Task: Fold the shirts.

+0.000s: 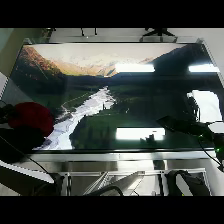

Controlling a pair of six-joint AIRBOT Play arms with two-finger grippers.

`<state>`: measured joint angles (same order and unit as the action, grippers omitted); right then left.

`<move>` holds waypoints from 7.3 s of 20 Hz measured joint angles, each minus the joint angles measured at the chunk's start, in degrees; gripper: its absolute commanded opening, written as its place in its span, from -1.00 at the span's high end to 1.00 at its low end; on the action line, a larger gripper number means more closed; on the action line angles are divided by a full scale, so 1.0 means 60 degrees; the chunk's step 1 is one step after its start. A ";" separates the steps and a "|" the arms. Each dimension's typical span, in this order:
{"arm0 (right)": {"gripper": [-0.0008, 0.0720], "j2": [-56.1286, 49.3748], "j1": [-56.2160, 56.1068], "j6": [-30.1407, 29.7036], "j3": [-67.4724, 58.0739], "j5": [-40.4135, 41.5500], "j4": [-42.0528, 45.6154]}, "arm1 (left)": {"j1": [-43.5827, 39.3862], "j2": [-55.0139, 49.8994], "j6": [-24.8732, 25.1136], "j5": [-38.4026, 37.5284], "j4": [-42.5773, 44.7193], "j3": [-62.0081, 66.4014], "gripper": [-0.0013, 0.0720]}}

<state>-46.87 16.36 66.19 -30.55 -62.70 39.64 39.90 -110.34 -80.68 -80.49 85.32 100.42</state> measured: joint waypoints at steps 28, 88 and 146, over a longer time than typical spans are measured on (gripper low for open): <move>-0.45 0.1173 -0.1388 -0.0914 0.0000 -0.0193 -0.1053 | -0.8608 0.1053 0.1708 -0.1796 -0.9497 0.0229 0.30; 0.86 -0.1082 -0.2437 -0.4277 -0.3617 -0.0659 -0.3333 | -0.7639 0.6251 0.1898 0.0197 -0.4787 -0.2827 0.93; 0.93 0.1971 0.0969 -0.1985 -0.3905 -0.0933 -0.4437 | -0.4776 0.7978 0.2532 0.0015 -0.6251 -0.3027 0.93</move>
<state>-35.05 22.17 54.28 -53.98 -68.29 13.02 11.25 -62.48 -65.49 -80.40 47.81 82.26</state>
